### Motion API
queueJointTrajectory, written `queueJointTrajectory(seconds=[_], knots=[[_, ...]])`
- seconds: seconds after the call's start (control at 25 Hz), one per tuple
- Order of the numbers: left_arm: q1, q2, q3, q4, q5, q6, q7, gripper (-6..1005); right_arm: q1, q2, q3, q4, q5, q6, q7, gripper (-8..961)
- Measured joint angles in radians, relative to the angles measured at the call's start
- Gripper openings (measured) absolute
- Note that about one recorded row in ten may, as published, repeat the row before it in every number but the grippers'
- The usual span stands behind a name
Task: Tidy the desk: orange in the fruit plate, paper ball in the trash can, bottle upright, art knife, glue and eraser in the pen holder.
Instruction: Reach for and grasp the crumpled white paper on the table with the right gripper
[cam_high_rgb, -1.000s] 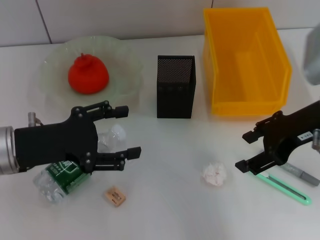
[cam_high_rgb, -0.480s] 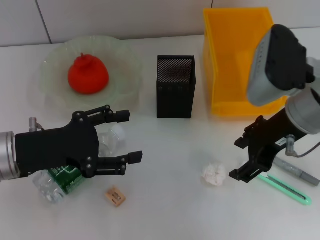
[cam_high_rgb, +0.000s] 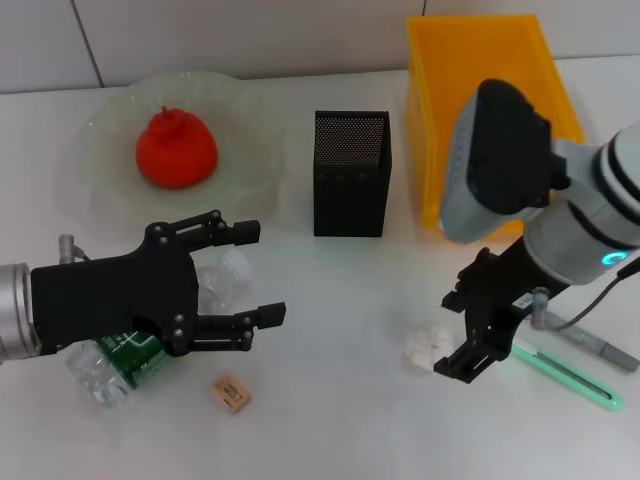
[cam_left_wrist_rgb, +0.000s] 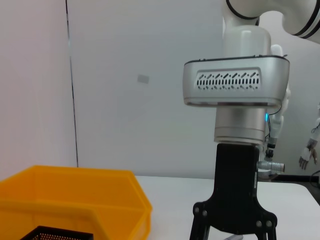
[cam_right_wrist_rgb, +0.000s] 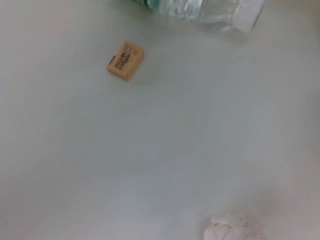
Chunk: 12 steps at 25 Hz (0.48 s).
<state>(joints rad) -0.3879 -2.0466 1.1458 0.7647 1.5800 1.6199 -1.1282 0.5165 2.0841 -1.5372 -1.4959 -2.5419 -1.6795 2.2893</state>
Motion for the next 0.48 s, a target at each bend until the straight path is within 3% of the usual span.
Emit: queueJointTrajectory(seconds=[0.48], knots=[[-0.005, -0.001, 0.005, -0.004, 0.000, 0.000, 0.000, 867, 0.056, -0.001, -0.020, 0.106, -0.011, 0.052, 0.008, 767]])
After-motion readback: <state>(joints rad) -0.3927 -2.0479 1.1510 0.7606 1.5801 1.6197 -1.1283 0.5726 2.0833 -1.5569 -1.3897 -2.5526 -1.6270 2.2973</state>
